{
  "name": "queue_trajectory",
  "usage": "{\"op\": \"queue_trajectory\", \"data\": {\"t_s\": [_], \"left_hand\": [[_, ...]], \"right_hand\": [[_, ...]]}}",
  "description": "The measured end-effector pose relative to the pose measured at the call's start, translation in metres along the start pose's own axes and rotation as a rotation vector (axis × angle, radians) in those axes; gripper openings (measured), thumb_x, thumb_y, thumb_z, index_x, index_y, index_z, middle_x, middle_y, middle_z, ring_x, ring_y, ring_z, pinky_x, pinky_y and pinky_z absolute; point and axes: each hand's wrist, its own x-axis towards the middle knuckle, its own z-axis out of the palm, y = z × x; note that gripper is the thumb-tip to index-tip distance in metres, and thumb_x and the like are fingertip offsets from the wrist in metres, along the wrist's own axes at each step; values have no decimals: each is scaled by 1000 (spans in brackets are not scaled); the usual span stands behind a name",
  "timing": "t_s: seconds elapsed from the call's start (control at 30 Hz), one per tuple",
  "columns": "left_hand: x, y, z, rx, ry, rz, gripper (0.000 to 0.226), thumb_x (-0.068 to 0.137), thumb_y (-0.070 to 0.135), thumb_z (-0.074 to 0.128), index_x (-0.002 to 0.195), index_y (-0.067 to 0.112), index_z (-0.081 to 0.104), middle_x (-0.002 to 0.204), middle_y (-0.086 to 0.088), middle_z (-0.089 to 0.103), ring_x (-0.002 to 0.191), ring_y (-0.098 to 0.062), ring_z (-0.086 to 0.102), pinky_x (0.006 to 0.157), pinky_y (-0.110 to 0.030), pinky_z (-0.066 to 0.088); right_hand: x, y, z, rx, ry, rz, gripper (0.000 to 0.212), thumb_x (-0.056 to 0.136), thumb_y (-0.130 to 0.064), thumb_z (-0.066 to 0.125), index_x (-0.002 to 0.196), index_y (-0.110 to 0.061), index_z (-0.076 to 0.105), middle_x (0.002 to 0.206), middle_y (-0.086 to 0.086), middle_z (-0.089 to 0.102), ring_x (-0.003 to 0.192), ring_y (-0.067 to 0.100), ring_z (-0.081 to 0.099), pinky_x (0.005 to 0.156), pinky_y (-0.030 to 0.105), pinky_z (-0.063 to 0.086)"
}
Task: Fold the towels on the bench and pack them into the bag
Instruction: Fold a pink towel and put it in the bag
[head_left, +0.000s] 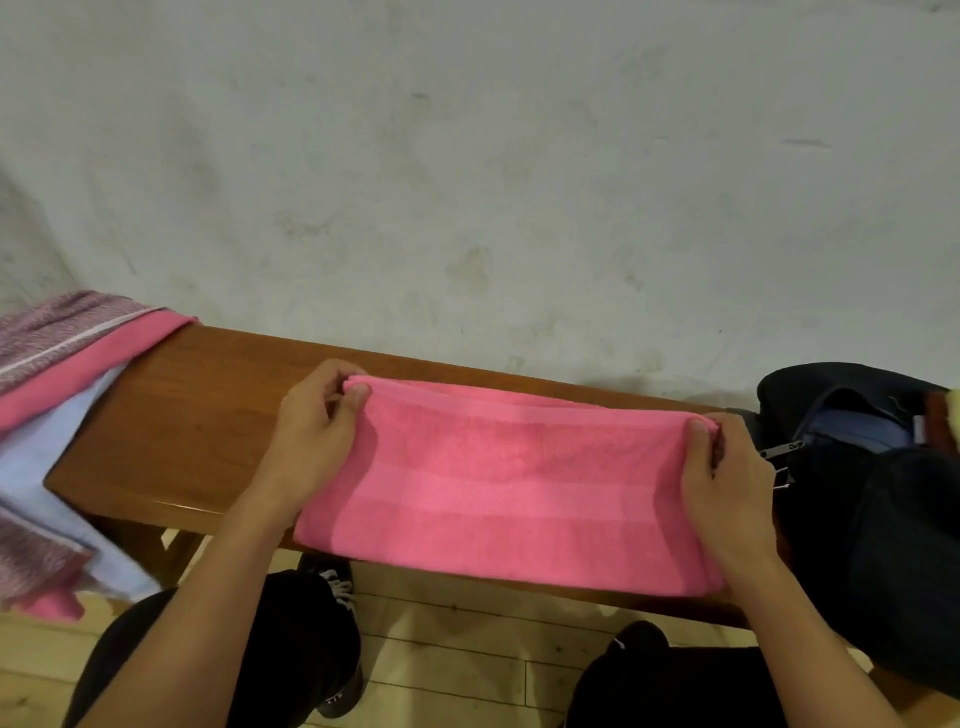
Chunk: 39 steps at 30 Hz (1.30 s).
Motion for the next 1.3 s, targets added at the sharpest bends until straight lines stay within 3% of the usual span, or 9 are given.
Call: {"op": "queue_trajectory", "data": {"t_s": [0.13, 0.2, 0.27, 0.53, 0.67, 0.8, 0.9, 1.13, 1.3], "left_hand": [[29, -5, 18, 122, 9, 20, 14, 104, 21, 43, 105, 13, 55, 92, 0, 60, 78, -10, 56, 62, -18, 41], [39, -12, 27, 169, 11, -17, 16, 105, 20, 40, 103, 12, 54, 91, -2, 60, 75, -11, 55, 59, -19, 40], [45, -21, 33, 207, 17, -68, 17, 105, 20, 40, 103, 11, 54, 95, -3, 59, 80, -11, 56, 61, -20, 41], [46, -27, 57, 465, 106, -8, 16, 103, 19, 40, 96, 10, 51, 88, -4, 55, 74, -17, 52, 62, -30, 40], [43, -33, 60, 417, 109, 19, 18, 103, 19, 40, 103, 7, 54, 101, -8, 54, 89, -19, 50, 74, -33, 43], [44, -35, 58, 406, 128, 4, 23, 103, 20, 42, 112, 5, 56, 114, -11, 53, 102, -17, 44, 86, -32, 42], [43, -33, 58, 398, 131, 12, 23, 103, 18, 42, 114, 5, 57, 115, -11, 54, 102, -16, 43, 85, -31, 41], [43, -27, 58, 385, 137, -36, 20, 104, 17, 40, 116, 7, 52, 104, -5, 48, 94, -17, 48, 76, -30, 41], [43, -30, 59, 379, 134, -4, 13, 103, 18, 43, 113, 12, 48, 99, -5, 52, 81, -14, 51, 65, -29, 43]], "right_hand": [[22, 0, 13, -8, 29, 36, 17, 105, -29, 42, 102, -16, 53, 83, -8, 55, 74, 2, 52, 61, 17, 37], [31, 0, 20, -19, 11, 61, 16, 105, -27, 43, 100, -16, 53, 82, -9, 53, 73, 6, 52, 60, 25, 39], [40, 3, 28, -51, -19, 92, 17, 105, -27, 42, 98, -15, 52, 81, -9, 50, 71, 9, 52, 61, 32, 38], [43, 20, 54, -249, -44, 109, 15, 105, -25, 41, 97, -15, 49, 83, 4, 57, 66, 14, 53, 56, 33, 42], [42, 24, 58, -302, -20, 54, 12, 104, -25, 43, 99, -17, 50, 91, 6, 60, 81, 26, 61, 75, 49, 55], [42, 23, 57, -282, -35, 40, 15, 103, -20, 48, 114, -12, 55, 100, 6, 61, 91, 26, 61, 79, 43, 53], [41, 19, 55, -295, -41, 3, 23, 104, -17, 44, 125, -11, 52, 101, 9, 61, 92, 30, 60, 77, 43, 51], [38, 19, 53, -338, 37, -64, 21, 100, 2, 42, 104, -9, 59, 102, 12, 64, 85, 33, 61, 69, 50, 54], [39, 24, 54, -252, -2, -54, 25, 98, -1, 45, 100, -8, 70, 111, 8, 65, 93, 21, 59, 75, 29, 45]]}}
